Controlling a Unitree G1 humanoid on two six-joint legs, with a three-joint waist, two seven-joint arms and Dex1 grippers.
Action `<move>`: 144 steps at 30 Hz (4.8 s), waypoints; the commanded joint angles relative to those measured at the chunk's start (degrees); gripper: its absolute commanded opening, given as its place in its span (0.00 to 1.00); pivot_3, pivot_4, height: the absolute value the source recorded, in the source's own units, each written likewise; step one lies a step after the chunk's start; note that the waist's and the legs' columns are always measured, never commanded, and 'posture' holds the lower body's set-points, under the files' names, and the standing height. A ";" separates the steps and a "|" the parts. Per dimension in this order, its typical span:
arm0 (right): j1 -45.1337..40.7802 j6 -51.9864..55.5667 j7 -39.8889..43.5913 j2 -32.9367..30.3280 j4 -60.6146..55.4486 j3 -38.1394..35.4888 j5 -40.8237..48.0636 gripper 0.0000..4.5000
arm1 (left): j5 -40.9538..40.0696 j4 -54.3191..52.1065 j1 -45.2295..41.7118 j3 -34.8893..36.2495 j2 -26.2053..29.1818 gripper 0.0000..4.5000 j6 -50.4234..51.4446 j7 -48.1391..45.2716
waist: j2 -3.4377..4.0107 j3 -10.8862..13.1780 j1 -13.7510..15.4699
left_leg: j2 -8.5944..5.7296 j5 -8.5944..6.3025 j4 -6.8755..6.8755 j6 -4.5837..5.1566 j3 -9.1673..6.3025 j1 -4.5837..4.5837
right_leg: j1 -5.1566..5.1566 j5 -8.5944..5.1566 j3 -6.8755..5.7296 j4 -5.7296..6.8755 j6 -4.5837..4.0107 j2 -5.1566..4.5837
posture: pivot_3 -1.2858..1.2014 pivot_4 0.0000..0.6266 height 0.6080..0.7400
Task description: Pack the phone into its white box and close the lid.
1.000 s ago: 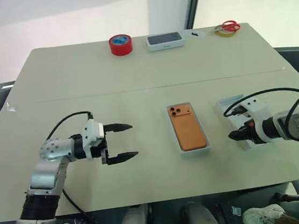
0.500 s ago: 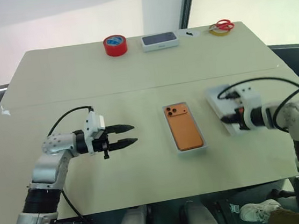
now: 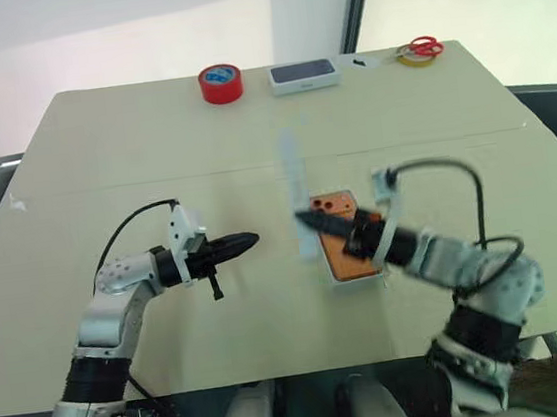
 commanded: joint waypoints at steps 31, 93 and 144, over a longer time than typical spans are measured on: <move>2.17 -31.85 -16.24 -30.66 12.07 31.35 30.57 0.14 | 8.03 7.04 -3.09 -11.43 -15.02 0.00 -6.86 6.67 | -0.11 -0.02 0.39 | 0.15 0.03 0.30 0.39 -0.01 -0.09 | 0.21 0.00 -0.07 -0.33 -0.04 0.04 | 0.52 0.24 0.99; 9.41 -62.17 32.42 -45.62 8.59 28.26 -52.69 0.01 | 15.26 24.98 -16.49 -15.07 -21.66 0.00 -6.57 7.58 | -0.03 -0.01 3.17 | 0.04 -0.33 1.28 0.77 -0.04 -0.55 | 0.20 0.12 -0.19 -0.29 0.17 0.00 | 0.52 0.24 0.99; 13.45 -65.05 35.03 -43.82 14.45 29.97 -64.88 0.06 | 20.74 31.65 -20.12 -18.70 -26.17 0.12 -4.27 7.48 | -0.32 -0.57 3.11 | 0.03 -0.45 1.23 0.73 -0.06 0.19 | 1.05 0.15 -0.20 -0.49 0.24 0.02 | 0.52 0.24 0.99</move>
